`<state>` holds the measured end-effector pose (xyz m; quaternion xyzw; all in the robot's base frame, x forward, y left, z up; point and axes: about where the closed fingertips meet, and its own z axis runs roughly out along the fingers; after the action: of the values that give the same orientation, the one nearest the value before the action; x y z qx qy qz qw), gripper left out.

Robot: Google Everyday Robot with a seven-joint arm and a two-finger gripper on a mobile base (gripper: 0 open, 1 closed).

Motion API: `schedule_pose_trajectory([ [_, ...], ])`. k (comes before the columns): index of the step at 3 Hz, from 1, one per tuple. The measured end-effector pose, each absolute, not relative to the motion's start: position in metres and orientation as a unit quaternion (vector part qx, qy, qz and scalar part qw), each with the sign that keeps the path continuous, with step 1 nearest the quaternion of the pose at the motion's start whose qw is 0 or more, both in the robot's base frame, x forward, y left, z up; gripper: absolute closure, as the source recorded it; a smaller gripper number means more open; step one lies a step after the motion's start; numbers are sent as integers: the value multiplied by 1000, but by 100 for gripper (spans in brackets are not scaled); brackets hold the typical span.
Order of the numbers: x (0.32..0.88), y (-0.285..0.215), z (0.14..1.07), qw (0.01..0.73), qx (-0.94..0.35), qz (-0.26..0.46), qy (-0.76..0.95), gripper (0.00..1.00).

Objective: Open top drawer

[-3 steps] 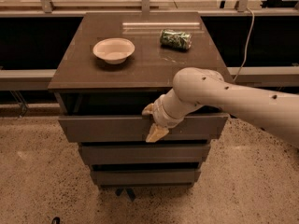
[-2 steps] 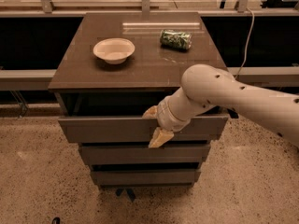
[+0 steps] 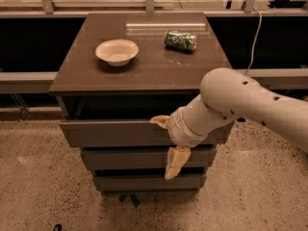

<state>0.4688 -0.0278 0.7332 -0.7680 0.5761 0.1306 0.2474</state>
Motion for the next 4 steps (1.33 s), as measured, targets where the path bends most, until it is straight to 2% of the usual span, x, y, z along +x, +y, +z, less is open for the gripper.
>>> schedule_pose_trajectory([
  [1, 477, -18, 736, 249, -773, 116, 572, 0],
  [4, 539, -5, 675, 201, -764, 84, 608, 0],
])
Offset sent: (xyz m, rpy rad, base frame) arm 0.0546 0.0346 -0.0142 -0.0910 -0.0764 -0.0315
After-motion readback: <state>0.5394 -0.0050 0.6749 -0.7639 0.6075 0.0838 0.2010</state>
